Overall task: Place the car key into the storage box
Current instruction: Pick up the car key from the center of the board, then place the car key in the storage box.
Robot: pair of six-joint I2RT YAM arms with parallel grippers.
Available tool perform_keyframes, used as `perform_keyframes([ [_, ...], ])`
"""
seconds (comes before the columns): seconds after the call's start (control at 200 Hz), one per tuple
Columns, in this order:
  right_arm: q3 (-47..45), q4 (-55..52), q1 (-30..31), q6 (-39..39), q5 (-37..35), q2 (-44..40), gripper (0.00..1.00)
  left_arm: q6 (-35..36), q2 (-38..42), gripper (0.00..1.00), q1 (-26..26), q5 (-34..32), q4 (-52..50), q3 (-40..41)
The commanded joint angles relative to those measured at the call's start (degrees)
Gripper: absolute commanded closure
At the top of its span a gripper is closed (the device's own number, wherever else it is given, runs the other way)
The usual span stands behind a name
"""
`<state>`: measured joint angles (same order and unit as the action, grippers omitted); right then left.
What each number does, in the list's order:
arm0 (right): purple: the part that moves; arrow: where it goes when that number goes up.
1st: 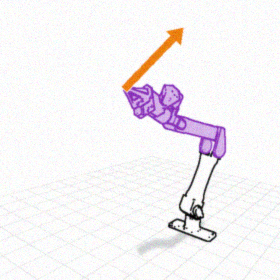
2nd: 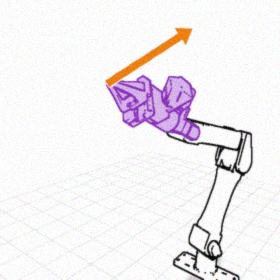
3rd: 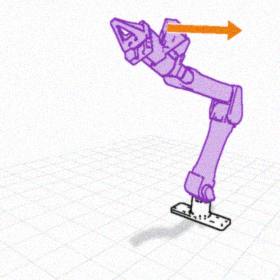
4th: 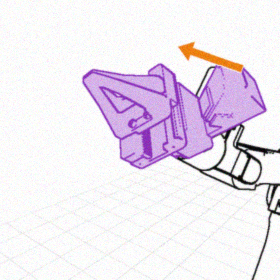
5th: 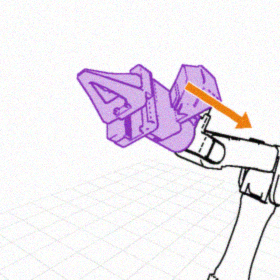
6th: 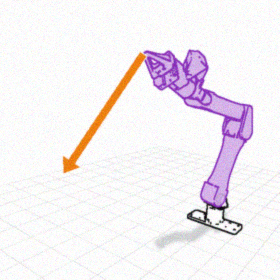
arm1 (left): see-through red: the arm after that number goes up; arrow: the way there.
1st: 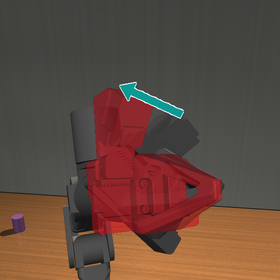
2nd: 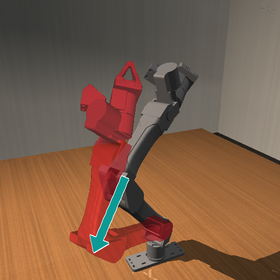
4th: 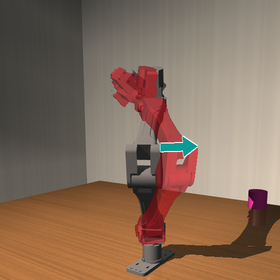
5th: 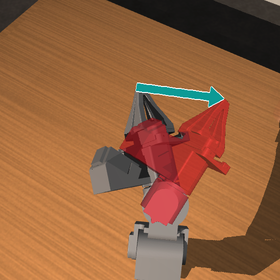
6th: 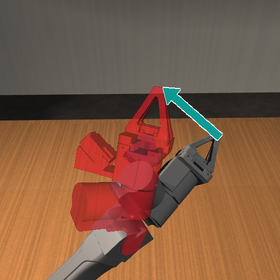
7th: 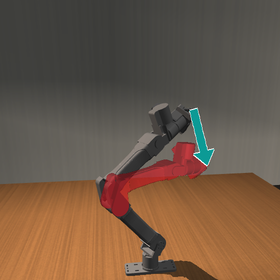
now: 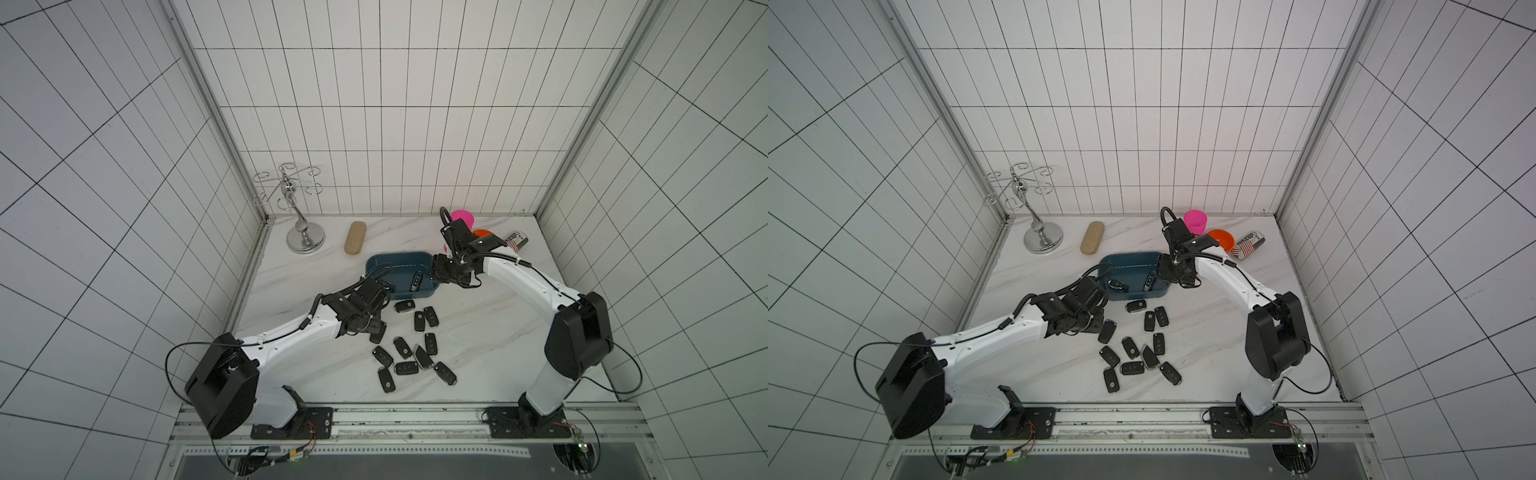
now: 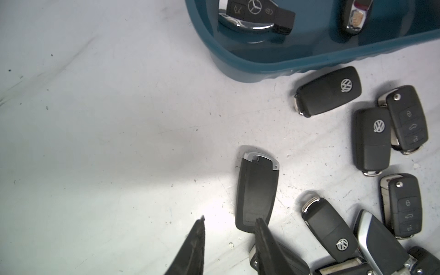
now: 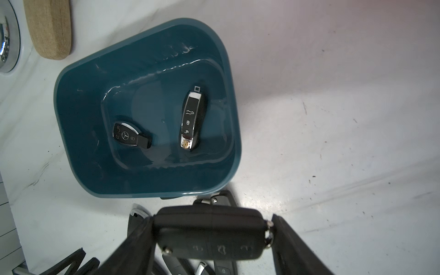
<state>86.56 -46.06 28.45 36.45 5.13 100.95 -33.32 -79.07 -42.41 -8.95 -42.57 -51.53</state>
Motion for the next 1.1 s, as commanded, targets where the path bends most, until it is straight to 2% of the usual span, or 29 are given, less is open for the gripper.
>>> perform_keyframes([
  [0.0,6.7,-2.1,1.0,-2.1,0.9,5.0,0.32,1.4,0.0,0.65,0.1,1.6,0.0,-0.2],
  [0.08,10.8,-2.3,1.7,-2.7,1.7,9.1,0.32,1.4,-0.6,0.62,0.1,1.9,0.4,0.2],
  [0.24,19.4,-3.4,3.2,-4.1,2.0,17.1,0.32,1.5,-1.2,0.34,0.1,1.6,1.2,0.9],
  [0.34,23.6,-4.6,3.6,-4.3,2.7,21.8,0.32,2.1,-2.0,0.25,0.1,2.3,1.7,1.1],
  [0.46,26.4,-4.9,3.8,-4.2,3.1,25.6,0.32,3.2,-3.8,0.24,0.1,4.4,2.4,1.0],
  [0.57,28.3,-5.2,3.8,-4.3,3.5,28.0,0.31,3.4,-6.6,0.28,0.0,5.7,3.4,1.3],
  [0.735,33.5,-9.1,3.9,-5.1,4.4,32.0,0.32,4.1,-10.7,0.28,-1.8,3.2,3.5,1.3],
  [1.094,37.6,-13.0,4.1,-5.5,3.7,36.3,0.30,2.6,-15.0,0.30,-4.7,1.8,4.2,-0.3],
])
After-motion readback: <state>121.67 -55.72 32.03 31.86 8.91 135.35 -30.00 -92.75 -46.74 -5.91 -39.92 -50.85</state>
